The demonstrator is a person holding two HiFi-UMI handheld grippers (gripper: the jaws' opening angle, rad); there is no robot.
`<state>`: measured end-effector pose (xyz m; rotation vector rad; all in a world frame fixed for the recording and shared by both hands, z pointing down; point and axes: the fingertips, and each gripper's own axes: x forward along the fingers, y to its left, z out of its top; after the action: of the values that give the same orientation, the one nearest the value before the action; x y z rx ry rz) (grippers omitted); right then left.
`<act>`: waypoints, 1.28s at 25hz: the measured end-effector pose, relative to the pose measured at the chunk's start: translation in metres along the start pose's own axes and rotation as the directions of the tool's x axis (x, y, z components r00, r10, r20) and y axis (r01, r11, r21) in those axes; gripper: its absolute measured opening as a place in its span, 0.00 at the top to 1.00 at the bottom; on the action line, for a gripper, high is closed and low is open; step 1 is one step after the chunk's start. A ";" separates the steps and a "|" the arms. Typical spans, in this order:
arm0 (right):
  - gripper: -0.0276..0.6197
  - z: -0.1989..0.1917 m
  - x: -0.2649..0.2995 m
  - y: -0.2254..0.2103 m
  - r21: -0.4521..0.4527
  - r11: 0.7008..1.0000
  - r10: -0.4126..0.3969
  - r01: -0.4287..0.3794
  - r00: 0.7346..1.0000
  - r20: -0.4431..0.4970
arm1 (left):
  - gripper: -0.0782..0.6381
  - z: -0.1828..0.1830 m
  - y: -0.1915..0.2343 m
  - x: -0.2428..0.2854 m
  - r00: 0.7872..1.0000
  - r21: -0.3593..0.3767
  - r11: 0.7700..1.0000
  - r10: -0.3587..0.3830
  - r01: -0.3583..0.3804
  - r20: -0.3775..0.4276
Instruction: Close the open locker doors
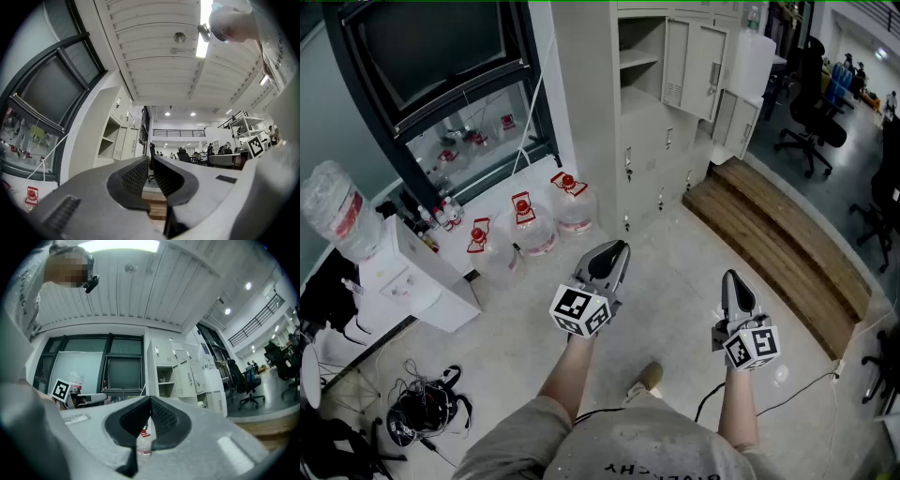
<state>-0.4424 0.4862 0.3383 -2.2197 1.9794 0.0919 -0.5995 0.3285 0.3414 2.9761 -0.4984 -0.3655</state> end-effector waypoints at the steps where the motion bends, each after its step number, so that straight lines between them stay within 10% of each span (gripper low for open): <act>1: 0.96 -0.001 0.013 -0.007 -0.007 1.000 0.006 -0.006 1.000 -0.002 | 0.85 -0.001 0.008 0.013 1.000 0.005 1.000 0.005 -0.005 -0.001; 32: 0.96 -0.048 0.216 -0.217 0.064 0.997 0.044 -0.044 0.999 -0.005 | 0.85 -0.079 0.103 0.255 0.991 0.075 0.995 0.072 -0.064 -0.112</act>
<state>-0.2045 0.2901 0.3695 -2.1406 2.0055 0.0274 -0.3776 0.1517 0.3765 3.0164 -0.6112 -0.1728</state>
